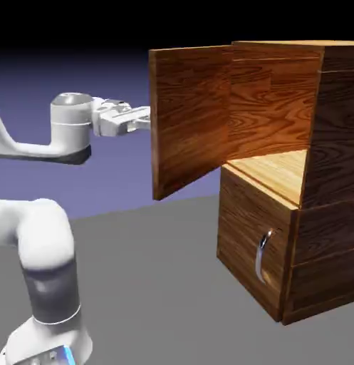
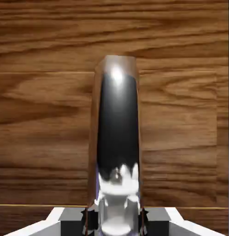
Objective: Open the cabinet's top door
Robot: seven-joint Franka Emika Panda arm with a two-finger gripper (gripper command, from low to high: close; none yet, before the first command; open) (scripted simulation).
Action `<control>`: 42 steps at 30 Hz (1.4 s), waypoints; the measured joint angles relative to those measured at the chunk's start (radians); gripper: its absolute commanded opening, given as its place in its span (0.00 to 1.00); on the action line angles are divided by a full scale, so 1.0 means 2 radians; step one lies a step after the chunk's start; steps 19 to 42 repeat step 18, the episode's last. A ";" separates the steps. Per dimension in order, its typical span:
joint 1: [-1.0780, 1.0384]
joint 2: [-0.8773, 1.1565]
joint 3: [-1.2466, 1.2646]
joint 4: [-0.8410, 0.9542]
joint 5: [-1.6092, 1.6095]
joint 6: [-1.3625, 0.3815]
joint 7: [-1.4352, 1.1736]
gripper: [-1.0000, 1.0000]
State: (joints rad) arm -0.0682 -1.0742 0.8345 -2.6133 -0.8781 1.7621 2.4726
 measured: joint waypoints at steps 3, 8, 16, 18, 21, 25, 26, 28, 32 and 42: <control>-0.041 0.022 0.054 0.052 0.036 -0.063 0.001 0.00; -0.124 0.048 0.137 0.143 0.082 -0.156 0.000 0.00; -0.269 0.052 0.244 0.284 0.133 -0.274 -0.016 0.00; -0.286 0.050 0.255 0.301 0.138 -0.288 -0.019 1.00; -0.286 0.050 0.255 0.301 0.138 -0.288 -0.019 1.00; -0.286 0.050 0.255 0.301 0.138 -0.288 -0.019 1.00; -0.286 0.050 0.255 0.301 0.138 -0.288 -0.019 1.00; -0.286 0.050 0.255 0.301 0.138 -0.288 -0.019 1.00; -0.286 0.050 0.255 0.301 0.138 -0.288 -0.019 1.00; -0.286 0.050 0.255 0.301 0.138 -0.288 -0.019 1.00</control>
